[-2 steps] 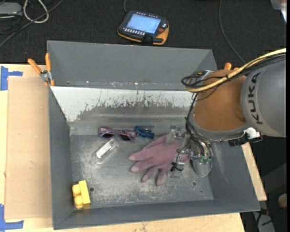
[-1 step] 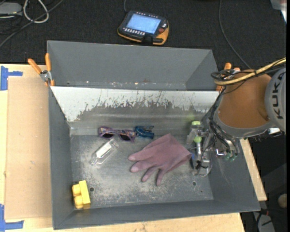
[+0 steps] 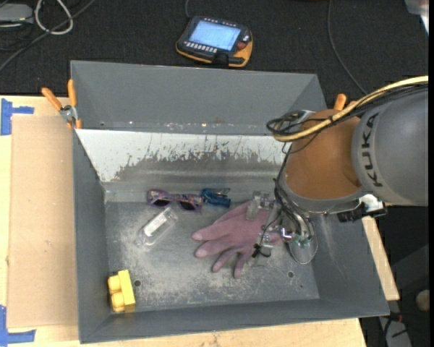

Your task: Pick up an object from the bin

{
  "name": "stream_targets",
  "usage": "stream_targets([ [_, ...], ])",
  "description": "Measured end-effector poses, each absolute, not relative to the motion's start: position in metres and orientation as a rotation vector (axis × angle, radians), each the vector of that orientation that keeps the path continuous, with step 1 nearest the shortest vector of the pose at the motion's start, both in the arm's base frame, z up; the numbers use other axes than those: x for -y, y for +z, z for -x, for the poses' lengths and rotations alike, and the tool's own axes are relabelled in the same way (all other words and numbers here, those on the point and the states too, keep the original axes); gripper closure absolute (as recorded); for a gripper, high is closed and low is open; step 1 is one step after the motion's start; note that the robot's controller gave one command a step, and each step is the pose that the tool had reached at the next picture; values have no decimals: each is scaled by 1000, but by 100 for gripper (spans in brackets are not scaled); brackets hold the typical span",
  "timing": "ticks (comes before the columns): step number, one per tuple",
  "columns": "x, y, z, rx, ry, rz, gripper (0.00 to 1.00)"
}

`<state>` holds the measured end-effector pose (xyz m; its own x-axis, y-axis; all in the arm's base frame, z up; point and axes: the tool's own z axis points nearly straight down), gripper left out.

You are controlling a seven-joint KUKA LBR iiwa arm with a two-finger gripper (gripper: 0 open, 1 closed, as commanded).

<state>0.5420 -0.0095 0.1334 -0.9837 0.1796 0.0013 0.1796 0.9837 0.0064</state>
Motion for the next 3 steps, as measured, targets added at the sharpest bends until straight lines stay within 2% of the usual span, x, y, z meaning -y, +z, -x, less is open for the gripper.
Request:
stream_targets([
  [1,80,107,-558,3076,-6,637,0],
  [2,27,98,-558,3102,-14,489,0],
  [3,108,72,-557,3046,-3,768,100],
])
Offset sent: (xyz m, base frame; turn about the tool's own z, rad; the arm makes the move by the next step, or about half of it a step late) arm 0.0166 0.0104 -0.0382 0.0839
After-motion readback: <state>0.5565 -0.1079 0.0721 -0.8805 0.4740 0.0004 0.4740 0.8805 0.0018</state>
